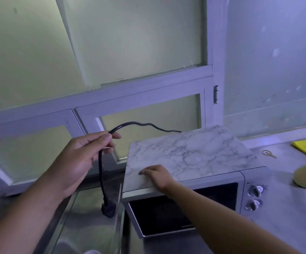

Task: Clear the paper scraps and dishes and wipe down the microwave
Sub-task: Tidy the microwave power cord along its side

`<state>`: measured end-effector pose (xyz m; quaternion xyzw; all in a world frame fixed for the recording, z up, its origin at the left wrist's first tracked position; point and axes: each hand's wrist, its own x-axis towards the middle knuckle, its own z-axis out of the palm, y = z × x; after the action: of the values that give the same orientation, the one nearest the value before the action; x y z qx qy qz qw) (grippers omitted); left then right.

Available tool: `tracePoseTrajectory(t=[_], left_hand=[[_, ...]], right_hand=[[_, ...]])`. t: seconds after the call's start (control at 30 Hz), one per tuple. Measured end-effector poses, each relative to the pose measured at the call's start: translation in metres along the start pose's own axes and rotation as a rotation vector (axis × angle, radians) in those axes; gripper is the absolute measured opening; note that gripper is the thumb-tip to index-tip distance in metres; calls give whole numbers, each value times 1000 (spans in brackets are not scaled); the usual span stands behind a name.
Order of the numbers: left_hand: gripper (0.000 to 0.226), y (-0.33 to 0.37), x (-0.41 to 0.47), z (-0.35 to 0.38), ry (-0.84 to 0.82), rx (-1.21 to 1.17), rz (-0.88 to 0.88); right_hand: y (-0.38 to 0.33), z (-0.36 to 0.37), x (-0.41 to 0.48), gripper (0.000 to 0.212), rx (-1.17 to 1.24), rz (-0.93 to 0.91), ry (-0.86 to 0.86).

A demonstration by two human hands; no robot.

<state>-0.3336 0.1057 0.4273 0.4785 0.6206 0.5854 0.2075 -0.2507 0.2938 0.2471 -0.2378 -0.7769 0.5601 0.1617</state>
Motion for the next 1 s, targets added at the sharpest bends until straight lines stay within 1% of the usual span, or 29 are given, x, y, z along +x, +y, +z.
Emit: tracePoseTrajectory(t=[0.03, 0.1, 0.13, 0.17, 0.2, 0.27, 0.3, 0.37, 0.4, 0.43, 0.47, 0.53, 0.57, 0.63, 0.7, 0.77, 0.8, 0.9, 1.0], left_hand=[[45, 2, -7, 10, -7, 25, -1], [59, 0, -21, 34, -26, 76, -29], [63, -2, -26, 48, -39, 75, -57], [65, -4, -31, 61, -58, 69, -88], [63, -6, -36, 75, -83, 75, -118], [53, -8, -41, 105, -164, 153, -159], [49, -8, -43, 115, -219, 196, -167], [42, -5, -43, 146, -373, 294, -181], [35, -2, -42, 165, -468, 352, -197], [27, 0, -40, 184, -564, 411, -212], [20, 3, -39, 203, -651, 478, -212], [16, 4, -36, 239, -770, 594, -152], [17, 3, -34, 257, -817, 645, -116], [21, 2, -28, 286, -921, 775, -22], [25, -3, -16, 303, -975, 891, 21], [25, -12, 0, 309, -903, 939, -23], [24, -17, 10, 308, -843, 950, -51], [20, -40, 42, 296, -647, 970, -104], [20, -68, 82, 281, -450, 978, -125]], right_hand=[[2, -12, -5, 25, 300, 33, 30], [9, -43, -15, 26, 790, 163, 75], [14, -60, -20, 31, 1005, 254, 67], [20, -78, -26, 39, 1157, 331, 31], [26, -96, -32, 48, 1219, 374, -21], [32, -130, -45, 65, 1203, 391, -117], [30, -141, -47, 71, 1205, 384, -148], [24, -168, -56, 74, 1227, 356, -172], [19, -180, -60, 71, 1189, 352, -177], [13, -191, -65, 63, 1097, 360, -187], [8, -201, -69, 52, 977, 372, -188], [5, -219, -77, 27, 775, 384, -154], [6, -229, -81, 19, 718, 386, -120], [12, -252, -89, 14, 620, 375, -11], [23, -277, -97, 13, 490, 340, 171], [37, -299, -105, 13, 365, 305, 332], [44, -308, -109, 14, 308, 288, 378], [68, -322, -115, 21, 38, 252, 474], [83, -320, -109, 20, -225, 242, 565]])
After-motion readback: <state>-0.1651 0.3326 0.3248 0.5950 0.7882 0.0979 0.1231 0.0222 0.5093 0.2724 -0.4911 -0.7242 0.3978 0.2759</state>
